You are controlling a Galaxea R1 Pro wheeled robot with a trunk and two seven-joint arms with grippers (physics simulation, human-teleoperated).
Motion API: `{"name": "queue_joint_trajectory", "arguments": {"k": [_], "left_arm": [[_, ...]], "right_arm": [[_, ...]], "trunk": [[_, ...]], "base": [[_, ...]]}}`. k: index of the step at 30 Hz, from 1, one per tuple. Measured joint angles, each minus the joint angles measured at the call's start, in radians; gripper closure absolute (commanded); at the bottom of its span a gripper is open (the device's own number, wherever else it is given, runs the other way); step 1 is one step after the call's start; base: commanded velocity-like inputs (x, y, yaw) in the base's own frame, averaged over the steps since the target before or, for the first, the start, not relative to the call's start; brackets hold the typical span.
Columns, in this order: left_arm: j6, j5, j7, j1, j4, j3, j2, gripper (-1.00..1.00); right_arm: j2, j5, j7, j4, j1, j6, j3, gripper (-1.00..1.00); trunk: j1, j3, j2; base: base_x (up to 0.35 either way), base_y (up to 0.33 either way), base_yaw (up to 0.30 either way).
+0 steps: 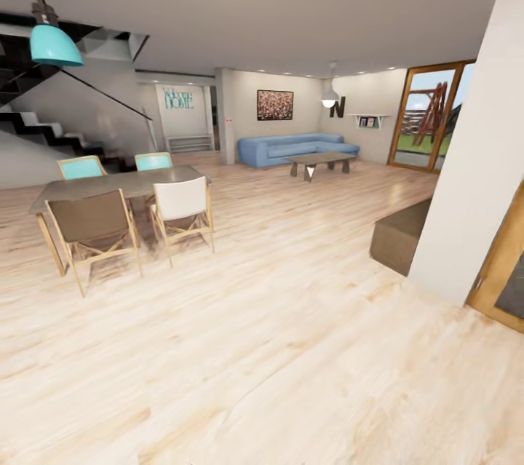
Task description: Pick up the poster from the kitchen countertop and hang it on one of the wall nails in the kitchen.
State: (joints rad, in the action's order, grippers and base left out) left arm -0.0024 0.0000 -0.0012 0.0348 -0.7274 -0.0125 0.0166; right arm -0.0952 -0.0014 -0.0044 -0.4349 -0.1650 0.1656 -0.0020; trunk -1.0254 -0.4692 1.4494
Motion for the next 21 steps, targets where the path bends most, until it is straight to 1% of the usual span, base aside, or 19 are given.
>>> {"name": "queue_joint_trajectory", "arguments": {"k": [6,13,18,21], "left_arm": [[0.0,0.0,0.0,0.0,0.0,0.0,0.0,-1.0],[0.0,-0.001,0.0,0.0,0.0,0.0,0.0,-1.0],[0.001,-0.001,0.0,0.0,0.0,0.0,0.0,-1.0],[0.001,-0.001,0.0,0.0,0.0,-0.001,0.0,-1.0]], "right_arm": [[0.0,0.0,0.0,0.0,0.0,0.0,0.0,-1.0],[0.0,0.0,-0.001,0.0,0.0,0.0,-0.001,-1.0],[-0.001,-0.001,-0.001,0.0,0.0,-0.001,-0.002,-1.0],[0.0,-0.001,-0.002,0.0,0.0,-0.002,-0.003,-1.0]], "trunk": [[0.0,0.0,0.0],[0.0,0.0,0.0],[0.0,0.0,0.0],[0.0,0.0,0.0]], "base": [[-0.193,0.168,-0.296],[-0.05,0.059,-0.3],[-0.196,0.202,-0.299],[-0.188,0.248,-0.136]]}}
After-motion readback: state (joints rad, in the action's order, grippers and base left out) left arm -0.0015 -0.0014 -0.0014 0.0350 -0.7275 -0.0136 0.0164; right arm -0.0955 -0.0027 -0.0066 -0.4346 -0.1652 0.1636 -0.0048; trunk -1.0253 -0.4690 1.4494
